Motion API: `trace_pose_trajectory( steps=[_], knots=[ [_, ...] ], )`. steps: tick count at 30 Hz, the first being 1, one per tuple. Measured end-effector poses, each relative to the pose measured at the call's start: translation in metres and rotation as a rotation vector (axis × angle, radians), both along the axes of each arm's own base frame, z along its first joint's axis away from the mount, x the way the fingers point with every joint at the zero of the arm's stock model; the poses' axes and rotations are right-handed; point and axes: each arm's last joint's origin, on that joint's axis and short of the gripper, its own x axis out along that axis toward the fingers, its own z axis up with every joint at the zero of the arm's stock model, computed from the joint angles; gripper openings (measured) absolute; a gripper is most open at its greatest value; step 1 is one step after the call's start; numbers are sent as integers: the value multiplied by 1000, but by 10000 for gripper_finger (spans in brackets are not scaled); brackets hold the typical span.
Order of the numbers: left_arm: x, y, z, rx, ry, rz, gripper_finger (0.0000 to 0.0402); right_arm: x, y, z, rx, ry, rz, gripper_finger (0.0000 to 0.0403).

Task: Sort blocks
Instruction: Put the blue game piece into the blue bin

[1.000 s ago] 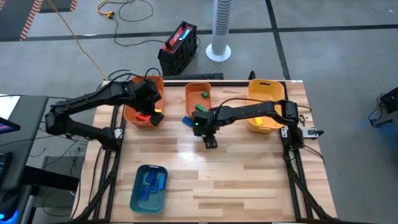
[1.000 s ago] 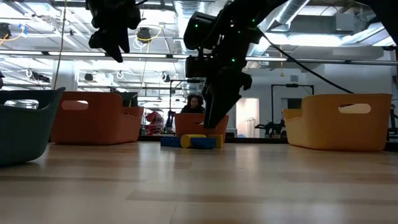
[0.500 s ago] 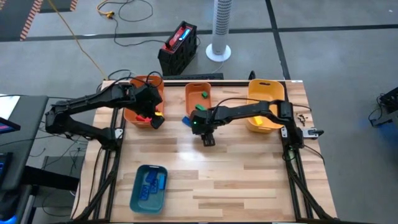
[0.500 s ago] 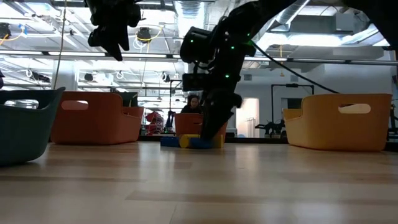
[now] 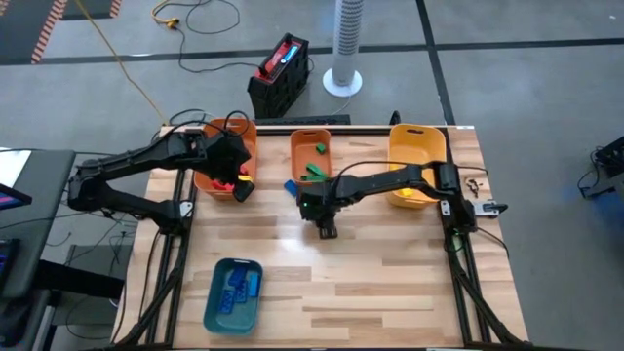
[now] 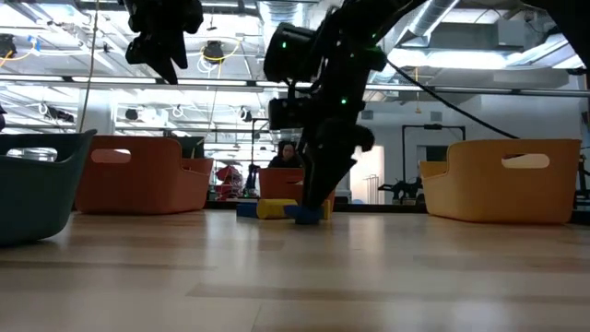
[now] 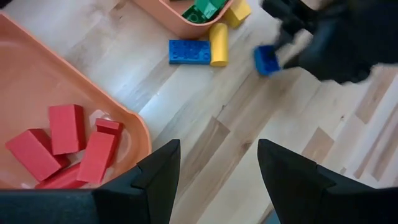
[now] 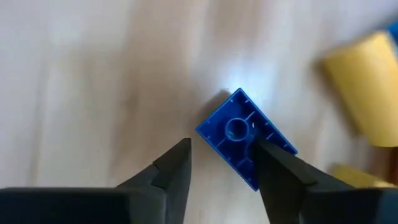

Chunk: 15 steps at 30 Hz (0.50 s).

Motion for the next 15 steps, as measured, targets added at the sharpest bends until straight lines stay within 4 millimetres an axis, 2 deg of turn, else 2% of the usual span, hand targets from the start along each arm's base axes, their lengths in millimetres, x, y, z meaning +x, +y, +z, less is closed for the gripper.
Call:
trace_pose_trajectory(
  steps=[7, 15],
  knots=[
    [-1, 0, 1, 14, 1, 3, 210, -3, 33, 10, 12, -17, 74, 149],
    [-1, 0, 1, 17, 2, -3, 210, -11, 33, 43, 18, -91, 39, 168]
  ],
)
